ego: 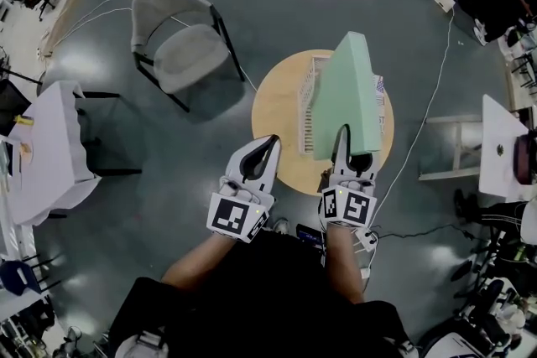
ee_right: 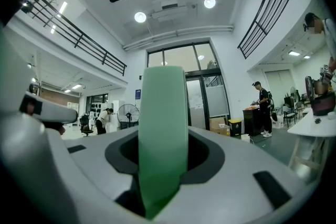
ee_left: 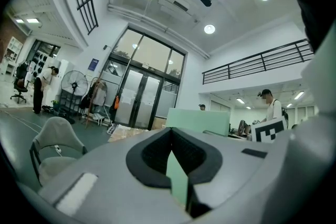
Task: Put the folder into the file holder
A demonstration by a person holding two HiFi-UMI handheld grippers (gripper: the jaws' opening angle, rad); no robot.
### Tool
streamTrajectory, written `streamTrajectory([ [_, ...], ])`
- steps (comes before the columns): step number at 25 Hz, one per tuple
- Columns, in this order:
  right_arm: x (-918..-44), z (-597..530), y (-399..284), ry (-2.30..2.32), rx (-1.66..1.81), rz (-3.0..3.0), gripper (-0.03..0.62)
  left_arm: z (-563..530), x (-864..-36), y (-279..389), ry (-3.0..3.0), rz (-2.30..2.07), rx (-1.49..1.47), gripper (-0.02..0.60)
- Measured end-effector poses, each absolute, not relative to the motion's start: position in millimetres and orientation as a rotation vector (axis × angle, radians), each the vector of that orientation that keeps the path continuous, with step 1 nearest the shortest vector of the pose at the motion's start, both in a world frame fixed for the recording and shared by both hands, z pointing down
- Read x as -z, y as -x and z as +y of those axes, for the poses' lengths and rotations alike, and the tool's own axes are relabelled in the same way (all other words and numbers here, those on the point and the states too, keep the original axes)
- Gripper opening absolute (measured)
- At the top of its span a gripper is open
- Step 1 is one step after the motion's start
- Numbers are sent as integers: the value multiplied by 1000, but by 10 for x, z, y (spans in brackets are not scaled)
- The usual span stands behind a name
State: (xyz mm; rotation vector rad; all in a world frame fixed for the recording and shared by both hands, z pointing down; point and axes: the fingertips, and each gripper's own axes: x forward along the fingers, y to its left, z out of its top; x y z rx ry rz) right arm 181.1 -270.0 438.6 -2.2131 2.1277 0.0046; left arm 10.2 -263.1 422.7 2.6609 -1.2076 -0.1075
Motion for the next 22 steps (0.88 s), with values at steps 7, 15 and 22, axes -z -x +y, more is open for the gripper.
streamTrajectory([
  [7,-4499,-2771,-1788,2209,-40,2121,146,-2674,-4250,-138,-2668,-1176,107,6],
  [15,-4600,-2838,-1749,2197,-45,2124,146,-2709,-4279,-138,-2681,-1157,94,6],
  [22,-4656,-2884,-1762,2204,-53,2116,146,-2737,-4276,-115,-2694,-1147,99,6],
])
